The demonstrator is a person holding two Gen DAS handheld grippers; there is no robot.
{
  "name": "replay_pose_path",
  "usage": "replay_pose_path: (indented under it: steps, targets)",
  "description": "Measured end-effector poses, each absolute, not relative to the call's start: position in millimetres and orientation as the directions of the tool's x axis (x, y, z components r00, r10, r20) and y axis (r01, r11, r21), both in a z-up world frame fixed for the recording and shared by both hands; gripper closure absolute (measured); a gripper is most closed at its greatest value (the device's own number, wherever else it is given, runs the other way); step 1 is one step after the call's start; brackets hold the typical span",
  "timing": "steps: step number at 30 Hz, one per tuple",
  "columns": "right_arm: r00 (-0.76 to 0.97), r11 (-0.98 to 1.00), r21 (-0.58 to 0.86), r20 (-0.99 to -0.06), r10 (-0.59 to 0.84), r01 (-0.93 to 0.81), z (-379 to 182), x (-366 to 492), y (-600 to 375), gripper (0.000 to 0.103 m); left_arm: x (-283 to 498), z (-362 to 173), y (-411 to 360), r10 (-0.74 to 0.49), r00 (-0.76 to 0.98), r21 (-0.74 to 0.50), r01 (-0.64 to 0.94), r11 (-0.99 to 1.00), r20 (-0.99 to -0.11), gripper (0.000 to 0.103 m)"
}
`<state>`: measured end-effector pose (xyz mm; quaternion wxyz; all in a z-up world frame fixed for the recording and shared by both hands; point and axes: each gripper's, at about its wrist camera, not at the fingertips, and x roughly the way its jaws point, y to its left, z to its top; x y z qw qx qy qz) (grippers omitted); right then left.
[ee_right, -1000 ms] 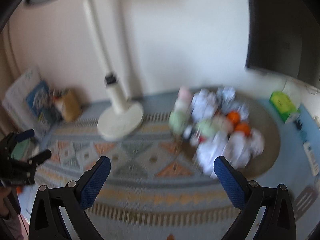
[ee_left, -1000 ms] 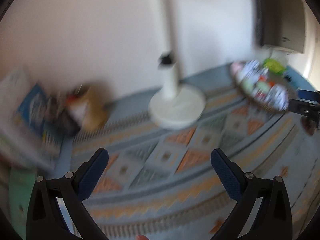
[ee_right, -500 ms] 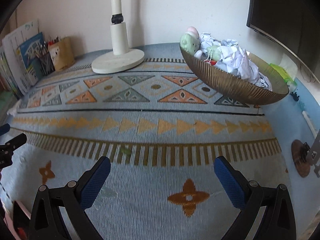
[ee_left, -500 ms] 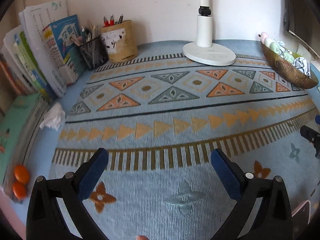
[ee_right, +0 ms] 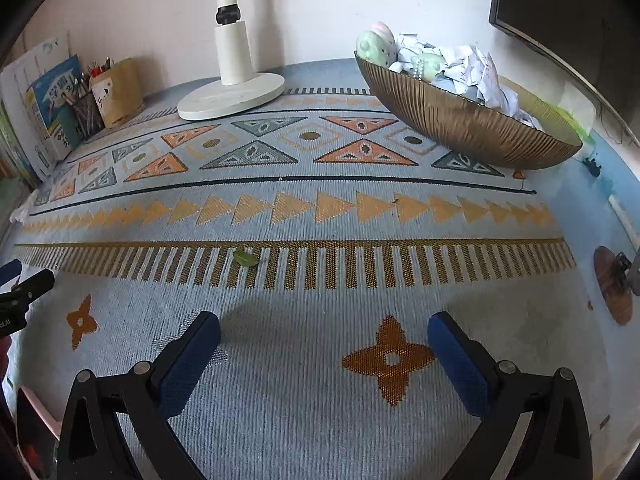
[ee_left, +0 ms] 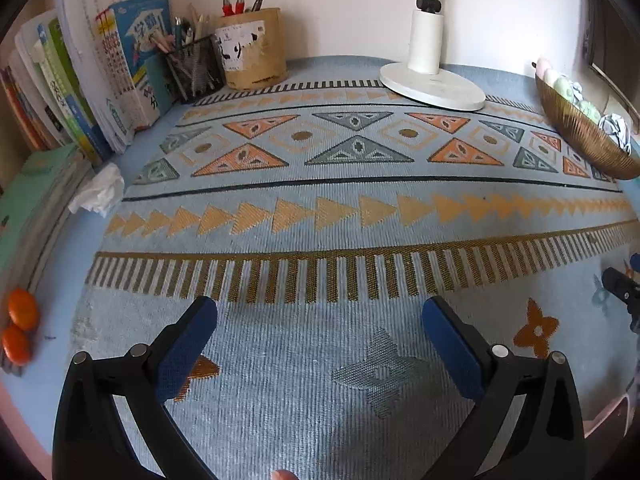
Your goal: Organize objects
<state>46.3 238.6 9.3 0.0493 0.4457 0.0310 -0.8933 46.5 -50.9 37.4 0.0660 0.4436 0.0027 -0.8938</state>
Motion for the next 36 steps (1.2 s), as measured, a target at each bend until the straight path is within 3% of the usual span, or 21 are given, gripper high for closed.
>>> replay_pose_path:
  steps: [3, 36]
  targets:
    - [-0.598, -0.993, -0.01, -0.799, -0.062, 0.116, 9.6, 46.2, 238.4, 0.0, 45.6, 35.6, -59.0, -0.067, -0.591, -0.007, 0.122, -0.993, -0.804, 0.0]
    - [-0.598, -0.993, -0.011, -0.799, -0.062, 0.118, 9.7, 46.2, 239.0, 0.0, 43.0, 34.9, -56.2, -0.065, -0.587, -0.002, 0.113, -0.994, -0.807, 0.0]
